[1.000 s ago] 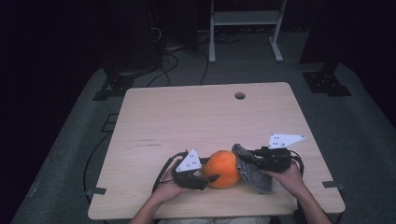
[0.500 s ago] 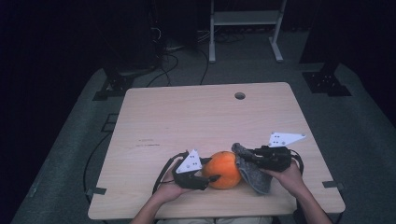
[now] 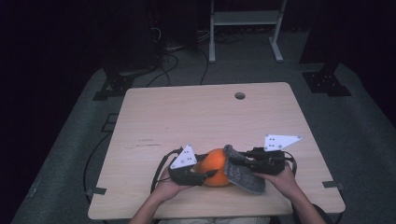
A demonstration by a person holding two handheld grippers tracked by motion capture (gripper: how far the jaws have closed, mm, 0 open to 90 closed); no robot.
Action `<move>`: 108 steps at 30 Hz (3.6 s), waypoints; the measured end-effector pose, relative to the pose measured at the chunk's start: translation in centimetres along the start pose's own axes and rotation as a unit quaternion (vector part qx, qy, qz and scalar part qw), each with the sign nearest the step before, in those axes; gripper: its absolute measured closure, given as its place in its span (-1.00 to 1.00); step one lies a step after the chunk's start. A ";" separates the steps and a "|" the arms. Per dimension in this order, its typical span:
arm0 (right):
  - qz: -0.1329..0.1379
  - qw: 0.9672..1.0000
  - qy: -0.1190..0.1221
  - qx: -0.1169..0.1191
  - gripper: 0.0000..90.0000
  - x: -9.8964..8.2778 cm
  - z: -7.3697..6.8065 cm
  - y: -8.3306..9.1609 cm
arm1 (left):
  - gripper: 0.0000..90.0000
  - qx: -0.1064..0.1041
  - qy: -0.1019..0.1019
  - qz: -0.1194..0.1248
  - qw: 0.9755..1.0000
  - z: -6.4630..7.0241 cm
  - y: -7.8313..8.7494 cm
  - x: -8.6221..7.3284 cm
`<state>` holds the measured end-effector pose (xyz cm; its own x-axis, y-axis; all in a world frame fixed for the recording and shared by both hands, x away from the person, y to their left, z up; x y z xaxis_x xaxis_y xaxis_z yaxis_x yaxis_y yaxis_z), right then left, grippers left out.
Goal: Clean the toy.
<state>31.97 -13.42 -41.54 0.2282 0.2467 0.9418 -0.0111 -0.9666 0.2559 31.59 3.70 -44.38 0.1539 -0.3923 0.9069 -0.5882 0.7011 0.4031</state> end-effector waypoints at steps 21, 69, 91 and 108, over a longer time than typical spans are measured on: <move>-0.041 0.997 -0.005 -0.058 0.69 -1.1 1.1 -0.6 | -0.45 0.013 0.009 -0.037 0.999 -0.7 -1.4 -1.2; -0.048 0.994 -0.016 -0.094 0.70 -1.8 2.5 -0.3 | -0.65 -0.010 0.000 -0.051 0.999 0.0 -2.0 -1.4; -0.075 0.992 -0.015 -0.098 0.70 -2.8 2.8 -0.3 | -0.19 0.014 0.010 -0.022 1.000 -0.7 -0.6 -0.5; -0.064 0.994 -0.020 -0.089 0.69 -2.8 2.9 -0.5 | -0.63 -0.008 0.025 -0.027 0.999 -0.9 -1.6 -1.3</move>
<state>34.20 -13.80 -44.91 0.2767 0.3605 0.8908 -0.1507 -0.8992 0.4107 33.06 3.69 -46.09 0.2248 -0.3992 0.8889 -0.5660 0.6890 0.4526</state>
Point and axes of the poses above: each handheld gripper's, and its own axes: y roughly backward along the jaws, x roughly out of its top, z roughly to its right, the point moved 7 cm from there along -y, roughly forward along the jaws, and after that the axes turned 15 degrees about x, right-handed, at the moved point
